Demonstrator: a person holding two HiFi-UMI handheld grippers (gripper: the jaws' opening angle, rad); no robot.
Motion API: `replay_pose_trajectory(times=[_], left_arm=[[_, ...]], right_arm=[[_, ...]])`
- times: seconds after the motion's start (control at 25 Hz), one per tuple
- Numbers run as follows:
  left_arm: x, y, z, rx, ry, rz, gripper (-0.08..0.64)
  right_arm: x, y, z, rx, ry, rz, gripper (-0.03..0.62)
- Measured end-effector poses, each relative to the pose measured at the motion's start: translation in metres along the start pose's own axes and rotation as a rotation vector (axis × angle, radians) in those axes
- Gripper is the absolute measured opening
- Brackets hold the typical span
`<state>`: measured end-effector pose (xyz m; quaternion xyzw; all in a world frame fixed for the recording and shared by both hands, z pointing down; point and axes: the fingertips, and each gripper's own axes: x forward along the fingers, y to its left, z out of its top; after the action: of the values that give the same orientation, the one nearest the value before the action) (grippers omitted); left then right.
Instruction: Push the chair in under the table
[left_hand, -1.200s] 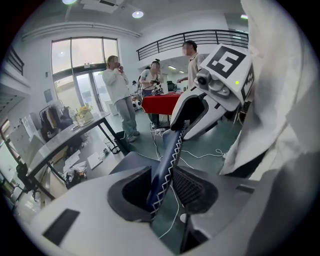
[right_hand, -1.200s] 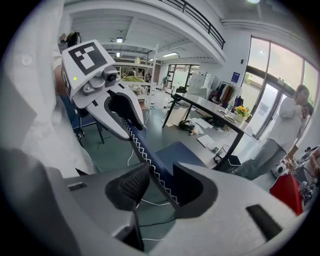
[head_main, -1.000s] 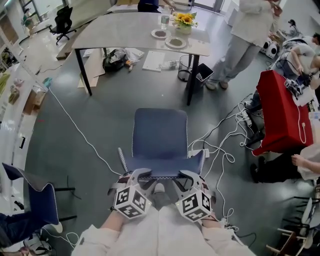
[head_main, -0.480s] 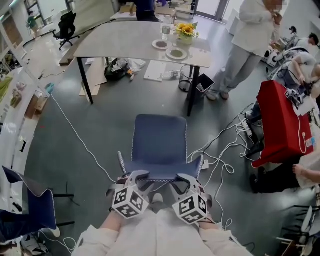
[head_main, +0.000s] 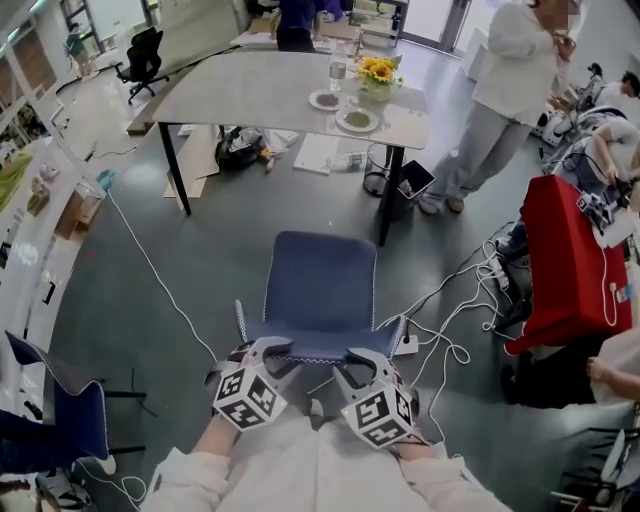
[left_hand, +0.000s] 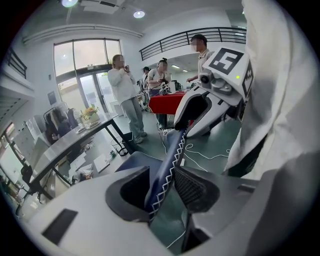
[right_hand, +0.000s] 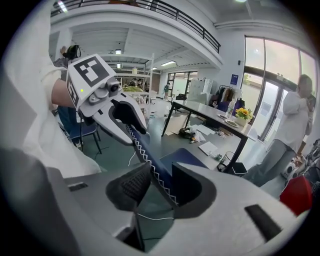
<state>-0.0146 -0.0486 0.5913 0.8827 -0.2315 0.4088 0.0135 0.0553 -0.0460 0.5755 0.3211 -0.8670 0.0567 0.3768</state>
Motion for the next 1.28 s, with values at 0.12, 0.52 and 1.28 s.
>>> replay_pose_trajectory(times=[0.12, 0.52, 1.28], left_arm=[[0.007, 0.011, 0.004, -0.007, 0.005, -0.008, 0.16], [0.025, 0.053, 0.019, 0.001, 0.001, -0.016, 0.161], [0.07, 0.174, 0.042, 0.034, -0.024, -0.036, 0.161]], right_arm=[[0.006, -0.012, 0.003, 0.013, 0.0, 0.0, 0.121], [0.026, -0.052, 0.019, 0.032, -0.006, -0.025, 0.121], [0.097, -0.149, 0.069, 0.087, 0.009, -0.081, 0.121]])
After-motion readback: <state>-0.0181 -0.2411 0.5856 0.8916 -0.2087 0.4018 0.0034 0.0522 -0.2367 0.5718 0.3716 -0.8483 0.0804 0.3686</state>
